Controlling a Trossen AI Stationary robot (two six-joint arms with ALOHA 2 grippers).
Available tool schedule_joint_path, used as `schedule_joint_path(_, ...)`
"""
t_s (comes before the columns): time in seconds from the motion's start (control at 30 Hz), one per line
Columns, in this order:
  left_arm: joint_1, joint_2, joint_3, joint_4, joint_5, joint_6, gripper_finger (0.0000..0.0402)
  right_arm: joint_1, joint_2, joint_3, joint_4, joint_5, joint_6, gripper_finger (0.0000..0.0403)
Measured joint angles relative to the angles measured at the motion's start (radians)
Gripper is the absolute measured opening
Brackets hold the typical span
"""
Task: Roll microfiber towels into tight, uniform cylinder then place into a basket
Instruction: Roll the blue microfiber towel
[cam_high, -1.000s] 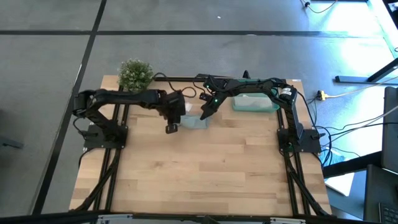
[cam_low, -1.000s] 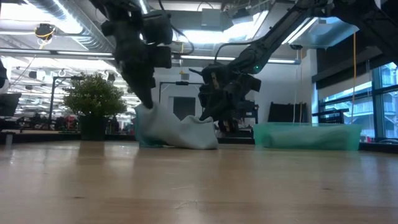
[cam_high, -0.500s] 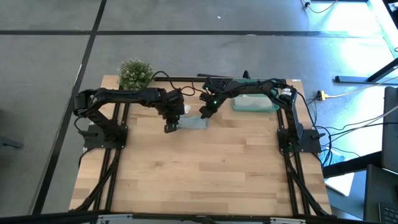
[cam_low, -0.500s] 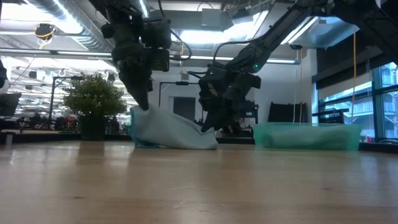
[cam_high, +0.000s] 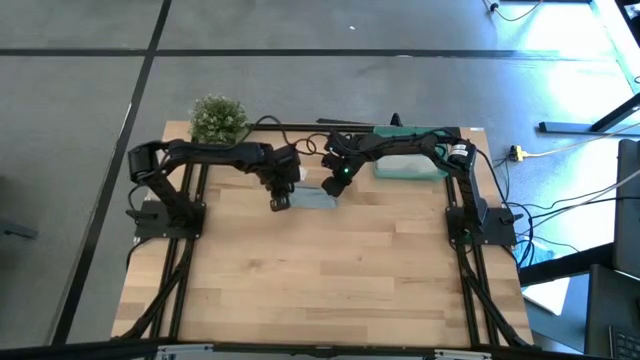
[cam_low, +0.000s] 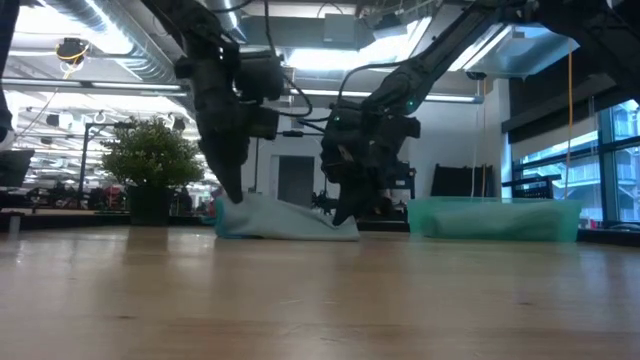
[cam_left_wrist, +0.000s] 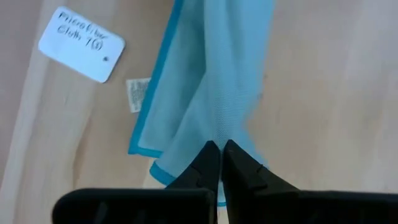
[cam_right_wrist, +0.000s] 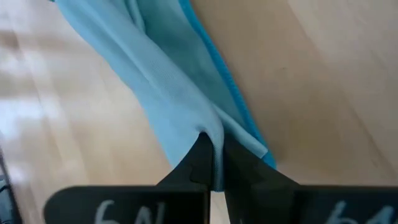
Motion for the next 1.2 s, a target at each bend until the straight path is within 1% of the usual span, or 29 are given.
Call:
schedule_joint_path(0.13, 0.018, 0.027, 0.0, 0.012, -0.004, -0.012, 0.0004, 0.003, 0.0, 0.0, -0.015, 0.038, -0.009, 0.0018)
schedule_joint_path(0.3, 0.024, 0.044, 0.0, 0.055, -0.07, -0.024, 0.0002, 0.006, 0.0, 0.0, -0.023, 0.046, -0.025, 0.0018)
schedule_joint_path(0.43, 0.036, 0.054, 0.0, 0.07, -0.075, -0.023, 0.0002, 0.01, 0.0, 0.0, -0.025, 0.047, -0.029, 0.0018)
schedule_joint_path(0.6, 0.041, 0.104, 0.001, 0.092, -0.104, -0.02, 0.0002, 0.01, 0.0, 0.0, -0.024, 0.046, -0.03, 0.0018)
schedule_joint_path(0.67, 0.041, 0.128, 0.001, 0.102, -0.113, -0.011, 0.0002, 0.01, 0.0, 0.0, -0.026, 0.046, -0.03, 0.0024)
schedule_joint_path(0.87, 0.039, 0.178, 0.006, 0.106, -0.118, 0.006, 0.0002, 0.01, 0.0, 0.0, -0.029, 0.045, -0.03, 0.0032)
schedule_joint_path(1.2, 0.041, 0.182, 0.003, 0.112, -0.116, 0.006, 0.0007, 0.01, 0.0, 0.0, -0.026, 0.044, -0.029, 0.0039)
